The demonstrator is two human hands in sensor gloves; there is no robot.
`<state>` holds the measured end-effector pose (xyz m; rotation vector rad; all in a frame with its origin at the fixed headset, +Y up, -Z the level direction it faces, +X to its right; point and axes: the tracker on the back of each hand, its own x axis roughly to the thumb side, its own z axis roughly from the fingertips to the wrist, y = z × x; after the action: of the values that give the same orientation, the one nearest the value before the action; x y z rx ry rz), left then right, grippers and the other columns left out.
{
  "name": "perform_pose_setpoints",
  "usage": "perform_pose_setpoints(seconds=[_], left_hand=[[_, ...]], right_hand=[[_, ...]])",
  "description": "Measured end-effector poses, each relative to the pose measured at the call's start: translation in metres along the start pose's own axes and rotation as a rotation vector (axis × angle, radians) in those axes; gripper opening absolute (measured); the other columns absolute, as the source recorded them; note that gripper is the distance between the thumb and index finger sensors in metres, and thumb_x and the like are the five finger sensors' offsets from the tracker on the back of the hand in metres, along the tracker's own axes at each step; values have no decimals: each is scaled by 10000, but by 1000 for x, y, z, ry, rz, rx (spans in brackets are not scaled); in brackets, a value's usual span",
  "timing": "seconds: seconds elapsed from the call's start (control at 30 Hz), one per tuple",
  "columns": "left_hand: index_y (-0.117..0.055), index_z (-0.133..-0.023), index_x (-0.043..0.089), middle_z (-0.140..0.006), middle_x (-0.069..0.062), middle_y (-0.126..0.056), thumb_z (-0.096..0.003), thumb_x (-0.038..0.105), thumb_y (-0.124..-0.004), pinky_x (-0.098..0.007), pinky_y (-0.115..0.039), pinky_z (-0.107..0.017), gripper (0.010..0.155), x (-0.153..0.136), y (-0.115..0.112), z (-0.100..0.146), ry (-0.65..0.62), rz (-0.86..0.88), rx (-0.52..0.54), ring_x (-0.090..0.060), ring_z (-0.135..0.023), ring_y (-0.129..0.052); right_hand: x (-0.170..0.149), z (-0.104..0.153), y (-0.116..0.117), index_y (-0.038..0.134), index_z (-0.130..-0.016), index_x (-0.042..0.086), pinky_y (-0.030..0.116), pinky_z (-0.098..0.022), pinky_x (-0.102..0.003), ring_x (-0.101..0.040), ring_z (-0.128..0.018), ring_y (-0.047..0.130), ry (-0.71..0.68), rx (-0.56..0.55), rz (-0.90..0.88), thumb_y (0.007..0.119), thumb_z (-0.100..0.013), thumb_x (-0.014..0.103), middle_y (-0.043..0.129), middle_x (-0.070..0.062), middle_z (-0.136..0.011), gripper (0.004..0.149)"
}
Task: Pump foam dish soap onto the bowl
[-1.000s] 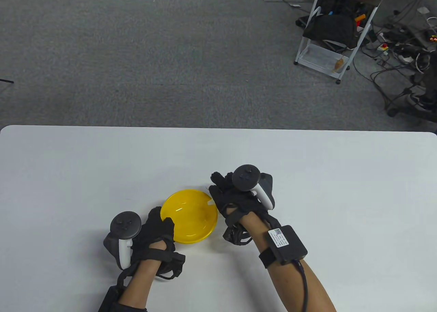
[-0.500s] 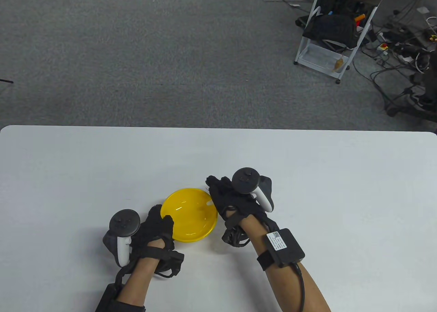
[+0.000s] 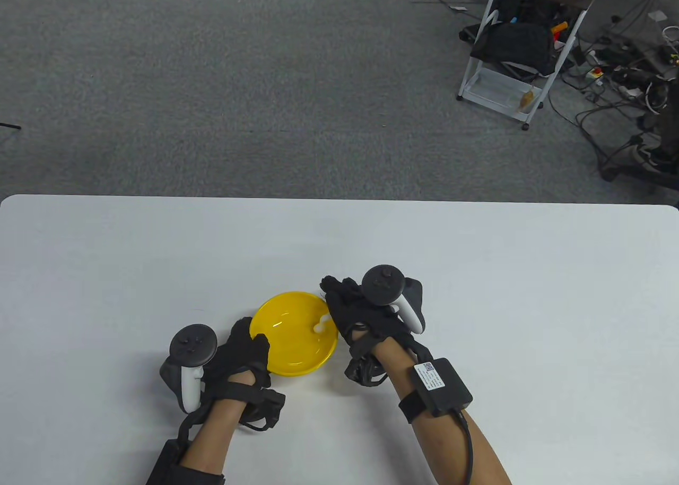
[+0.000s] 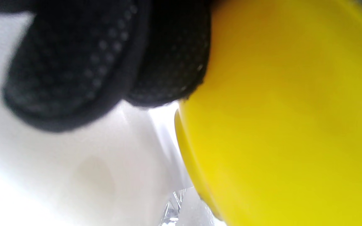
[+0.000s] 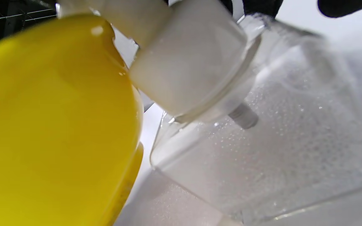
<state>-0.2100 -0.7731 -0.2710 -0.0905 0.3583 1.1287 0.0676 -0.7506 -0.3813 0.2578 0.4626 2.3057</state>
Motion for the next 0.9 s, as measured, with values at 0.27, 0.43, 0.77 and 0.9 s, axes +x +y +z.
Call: perform_pose_setpoints(seconds=[0.27,0.43,0.77,0.9], left_hand=[[-612,-928,143,-356,-55,-1014,-413,397,-782,-290,-896,27,599,-1,-1,1,-13,1,4,-231,-107,-1078],[-613,-929,142,-353,-55,-1014,-413,395,-783,-289,-896,29,599,-2,-1,1,-9,6,3,-230,-105,-1078],[-607,-933,144,-355,-55,-1014,-414,399,-779,-288,-898,26,604,-4,-2,0,-3,32,-19,-231,-109,-1079],[-606,-933,144,-358,-52,-1013,-414,403,-777,-285,-900,25,605,-4,-2,0,-7,39,-23,-228,-111,-1080]], right_hand=[[0,0,-2,552,-1067,307,437,-583,-847,-581,-1022,322,-1,-6,-19,506,-444,557,396,-245,-1146,672],[4,3,-8,551,-1069,304,446,-582,-841,-582,-1019,335,-12,-23,-39,498,-440,561,393,-247,-1144,681],[0,1,-4,591,-1051,264,454,-578,-847,-594,-1010,386,-29,-25,-117,520,-457,537,462,-263,-1127,658],[-1,0,-4,593,-1050,265,448,-582,-849,-588,-1016,385,-35,-20,-96,517,-460,536,467,-252,-1133,654]])
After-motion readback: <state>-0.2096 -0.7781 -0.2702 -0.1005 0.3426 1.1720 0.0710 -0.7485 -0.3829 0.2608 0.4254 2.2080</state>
